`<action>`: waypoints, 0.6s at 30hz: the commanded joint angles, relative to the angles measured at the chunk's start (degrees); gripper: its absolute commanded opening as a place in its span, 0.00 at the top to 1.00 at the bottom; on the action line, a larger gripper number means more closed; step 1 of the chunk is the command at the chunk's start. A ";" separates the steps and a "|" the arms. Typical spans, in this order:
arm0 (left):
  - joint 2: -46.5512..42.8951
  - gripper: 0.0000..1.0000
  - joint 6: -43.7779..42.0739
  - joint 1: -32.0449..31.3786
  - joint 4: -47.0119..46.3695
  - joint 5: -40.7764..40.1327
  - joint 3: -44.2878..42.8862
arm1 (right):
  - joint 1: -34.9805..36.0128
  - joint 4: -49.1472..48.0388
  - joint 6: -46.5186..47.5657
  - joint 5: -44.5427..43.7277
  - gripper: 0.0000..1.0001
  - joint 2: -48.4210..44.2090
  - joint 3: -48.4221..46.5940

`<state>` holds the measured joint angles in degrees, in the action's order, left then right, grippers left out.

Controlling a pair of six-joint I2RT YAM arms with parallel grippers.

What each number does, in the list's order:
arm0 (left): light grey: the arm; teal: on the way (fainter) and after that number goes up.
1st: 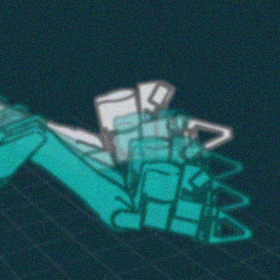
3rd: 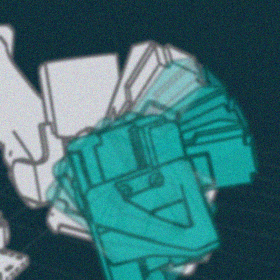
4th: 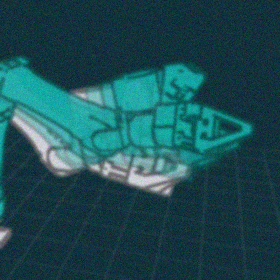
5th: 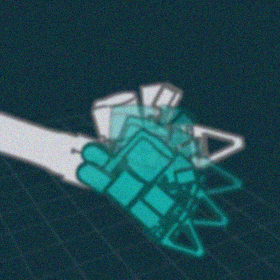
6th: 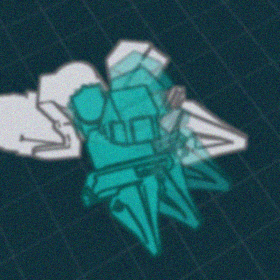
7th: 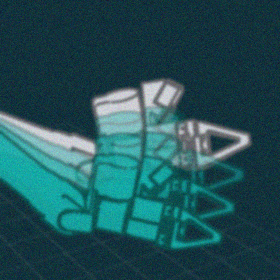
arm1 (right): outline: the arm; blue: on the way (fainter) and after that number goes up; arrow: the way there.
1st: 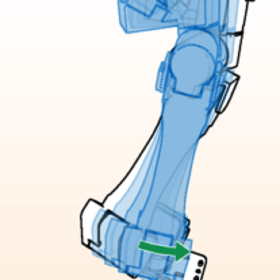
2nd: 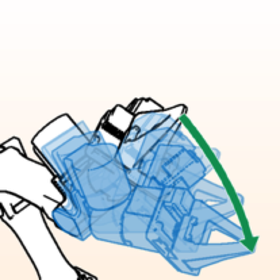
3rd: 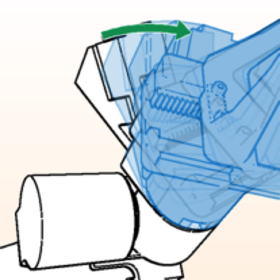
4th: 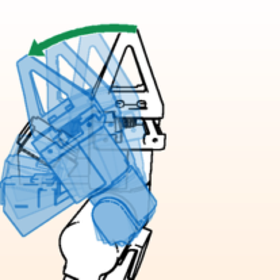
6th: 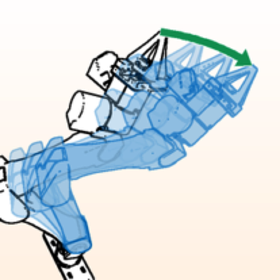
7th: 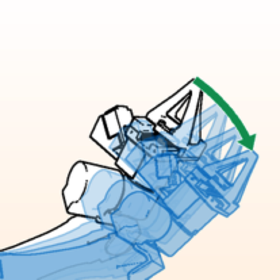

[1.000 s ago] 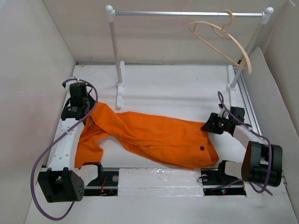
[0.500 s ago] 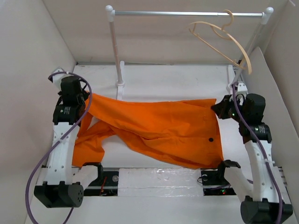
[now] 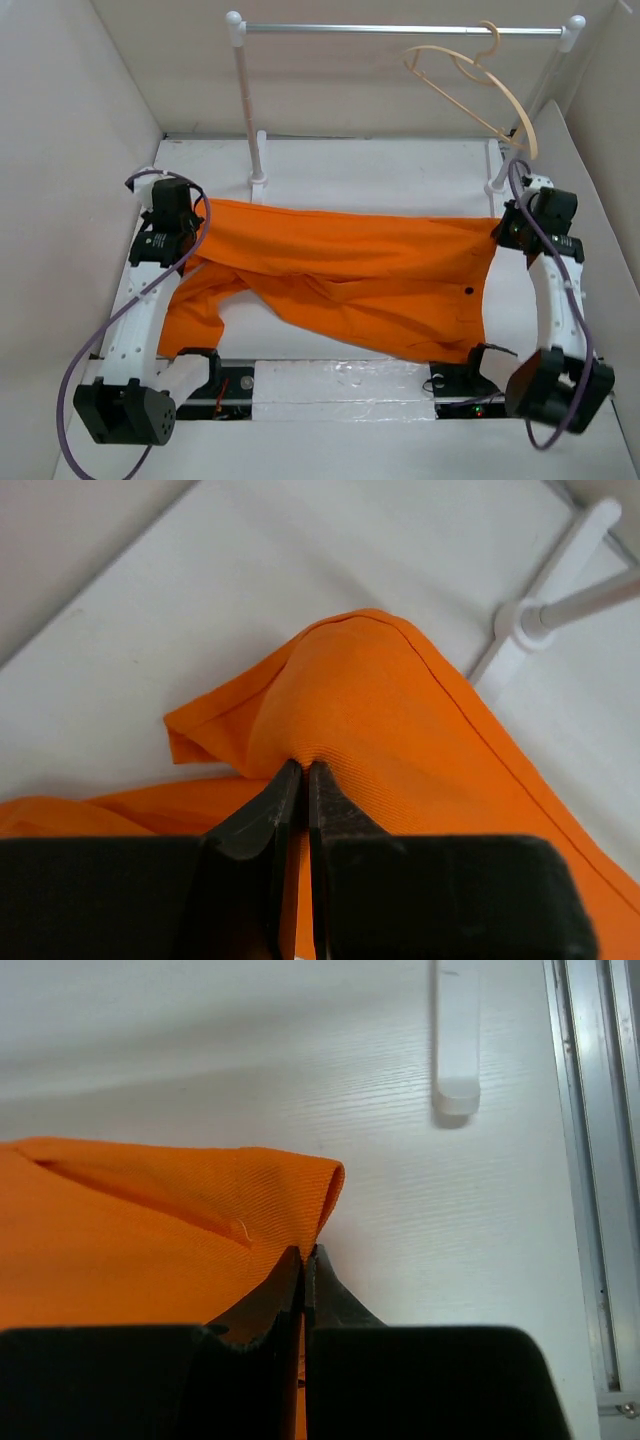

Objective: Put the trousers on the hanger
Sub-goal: Fold the trousers

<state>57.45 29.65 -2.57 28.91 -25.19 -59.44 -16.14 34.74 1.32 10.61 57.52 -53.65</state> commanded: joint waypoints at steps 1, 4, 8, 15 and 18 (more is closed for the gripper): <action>1.60 1.00 0.76 -1.56 -6.57 3.98 0.38 | -7.38 -13.37 -0.43 -1.75 1.00 7.24 -5.65; 4.41 1.00 3.04 -2.44 -8.95 14.15 2.39 | -10.48 -22.75 -6.40 -7.07 1.00 13.93 -7.08; 7.23 0.50 2.00 -2.44 -10.54 26.84 8.89 | -11.10 -20.88 -6.35 -5.43 0.41 22.18 -11.36; 4.18 0.12 -4.16 -2.44 -3.86 14.93 7.41 | 0.28 -21.81 -5.10 -0.77 0.31 13.34 -0.97; 2.75 0.15 -0.66 0.19 -5.00 6.49 7.85 | 12.13 -22.62 -6.16 -1.47 0.83 6.40 3.36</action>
<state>63.37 27.97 -4.32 24.43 -9.23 -50.19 -12.91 16.12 -3.95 7.38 68.99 -52.93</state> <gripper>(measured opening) 0.861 0.245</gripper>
